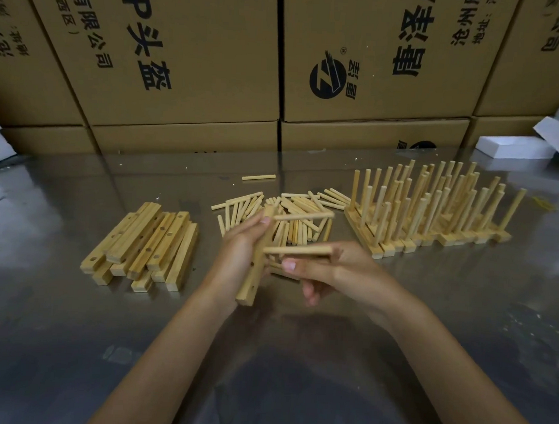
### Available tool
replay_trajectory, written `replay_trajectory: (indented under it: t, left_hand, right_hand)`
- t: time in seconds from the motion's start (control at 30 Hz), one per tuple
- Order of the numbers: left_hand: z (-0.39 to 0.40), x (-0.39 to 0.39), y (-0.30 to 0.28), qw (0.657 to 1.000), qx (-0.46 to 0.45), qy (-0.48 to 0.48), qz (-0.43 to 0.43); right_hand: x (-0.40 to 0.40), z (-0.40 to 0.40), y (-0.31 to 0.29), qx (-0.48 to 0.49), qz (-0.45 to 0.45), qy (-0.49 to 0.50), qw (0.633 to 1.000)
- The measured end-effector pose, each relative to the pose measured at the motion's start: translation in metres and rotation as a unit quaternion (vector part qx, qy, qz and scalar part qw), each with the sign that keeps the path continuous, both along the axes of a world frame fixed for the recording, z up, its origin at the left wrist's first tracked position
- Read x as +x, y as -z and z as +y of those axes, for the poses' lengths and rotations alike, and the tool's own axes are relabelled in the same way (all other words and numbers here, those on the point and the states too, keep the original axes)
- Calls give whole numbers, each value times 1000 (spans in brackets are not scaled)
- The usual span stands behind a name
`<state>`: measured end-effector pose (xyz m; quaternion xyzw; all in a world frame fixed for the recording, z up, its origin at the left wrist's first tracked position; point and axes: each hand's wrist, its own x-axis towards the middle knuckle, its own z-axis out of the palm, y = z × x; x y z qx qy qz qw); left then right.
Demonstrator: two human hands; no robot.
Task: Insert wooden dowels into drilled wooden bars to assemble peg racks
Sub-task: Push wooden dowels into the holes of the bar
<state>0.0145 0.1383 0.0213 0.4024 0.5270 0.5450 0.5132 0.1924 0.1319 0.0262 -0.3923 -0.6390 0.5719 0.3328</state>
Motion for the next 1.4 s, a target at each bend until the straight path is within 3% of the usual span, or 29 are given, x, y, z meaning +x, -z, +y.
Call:
replay_trajectory:
  t: [0.03, 0.1, 0.2, 0.27, 0.37, 0.47, 0.57, 0.77, 0.97, 1.2, 1.4]
  left_hand:
    - [2, -5, -1, 1000, -10, -12, -25]
    - [4, -16, -5, 995, -31, -44, -82]
    - [4, -27, -8, 989, -51, -78, -111]
    - [5, -30, -8, 988, -56, -79, -120]
    - [6, -33, -8, 985, -62, -82, -137]
    - [7, -34, -7, 985, -60, -88, -138]
    - [5, -31, -7, 985, -58, -101, -129]
    - [7, -29, -8, 984, -52, -82, -149]
    - [8, -25, -5, 987, -54, -103, -110]
    - [9, -17, 2, 992, -25, -118, -27]
    - [9, -15, 4, 992, -10, -113, -58]
  right_hand:
    - [-1, 2, 3, -5, 0, 15, 1000]
    - [-6, 7, 16, 68, -81, 87, 991]
    - [-17, 7, 38, 239, -292, 130, 917]
    - [-20, 6, 42, 263, -328, 126, 899]
    - [-16, 8, 38, 221, -269, 145, 926]
    - [-11, 5, 21, 98, -89, 109, 985]
    - [-9, -1, 7, 102, -11, 35, 994]
    - [-14, -10, 4, 164, -27, 24, 986]
    - [-17, -13, 3, 208, -24, 42, 977]
    - [-22, -15, 9, 350, -98, 66, 929]
    - [-21, -13, 13, 320, -72, 88, 941]
